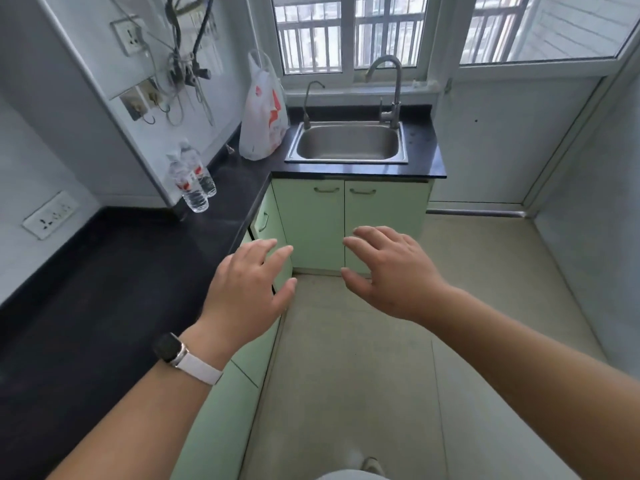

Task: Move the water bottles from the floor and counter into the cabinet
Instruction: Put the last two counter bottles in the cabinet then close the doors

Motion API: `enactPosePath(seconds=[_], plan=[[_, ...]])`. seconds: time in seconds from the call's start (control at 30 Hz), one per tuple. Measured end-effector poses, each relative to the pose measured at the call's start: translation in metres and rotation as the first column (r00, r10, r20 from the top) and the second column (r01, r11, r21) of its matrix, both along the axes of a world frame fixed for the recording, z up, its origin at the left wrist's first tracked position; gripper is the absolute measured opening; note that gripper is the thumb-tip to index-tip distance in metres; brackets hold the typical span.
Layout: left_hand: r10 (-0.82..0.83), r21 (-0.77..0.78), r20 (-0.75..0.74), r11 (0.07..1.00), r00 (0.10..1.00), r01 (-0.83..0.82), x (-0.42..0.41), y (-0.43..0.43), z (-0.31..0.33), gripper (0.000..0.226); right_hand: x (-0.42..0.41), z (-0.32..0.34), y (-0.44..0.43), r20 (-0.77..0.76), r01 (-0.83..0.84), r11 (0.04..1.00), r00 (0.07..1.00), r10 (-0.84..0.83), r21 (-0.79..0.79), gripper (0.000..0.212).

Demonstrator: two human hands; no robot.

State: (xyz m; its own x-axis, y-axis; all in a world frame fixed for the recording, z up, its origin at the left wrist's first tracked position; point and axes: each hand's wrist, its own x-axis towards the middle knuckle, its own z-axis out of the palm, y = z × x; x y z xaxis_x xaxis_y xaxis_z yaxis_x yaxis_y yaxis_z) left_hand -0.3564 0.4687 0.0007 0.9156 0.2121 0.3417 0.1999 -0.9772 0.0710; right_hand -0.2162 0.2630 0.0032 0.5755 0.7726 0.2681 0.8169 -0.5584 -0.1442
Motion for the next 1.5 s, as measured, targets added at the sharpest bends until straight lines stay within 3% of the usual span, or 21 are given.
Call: enactPosePath(seconds=[0.43, 1.07, 1.3, 1.5], plan=[[0.119, 0.010, -0.018, 0.993, 0.993, -0.119, 0.090, 0.080, -0.013, 0.053, 0.118, 0.000, 0.095, -0.017, -0.126, 0.992, 0.992, 0.126, -0.015, 0.061], [0.256, -0.075, -0.069, 0.962, 0.964, -0.261, 0.208, 0.343, -0.050, 0.056, 0.235, -0.017, 0.369, -0.093, -0.232, 0.955, 0.972, 0.218, -0.182, 0.068], [0.403, -0.026, -0.075, 0.914, 0.912, -0.406, 0.210, 0.393, -0.053, 0.047, 0.260, -0.026, 0.437, -0.097, -0.319, 0.933, 0.947, 0.307, -0.166, 0.057], [0.531, -0.066, -0.073, 0.842, 0.844, -0.535, 0.222, 0.427, -0.061, 0.048, 0.292, -0.042, 0.503, -0.145, -0.409, 0.906, 0.908, 0.393, -0.111, 0.062]])
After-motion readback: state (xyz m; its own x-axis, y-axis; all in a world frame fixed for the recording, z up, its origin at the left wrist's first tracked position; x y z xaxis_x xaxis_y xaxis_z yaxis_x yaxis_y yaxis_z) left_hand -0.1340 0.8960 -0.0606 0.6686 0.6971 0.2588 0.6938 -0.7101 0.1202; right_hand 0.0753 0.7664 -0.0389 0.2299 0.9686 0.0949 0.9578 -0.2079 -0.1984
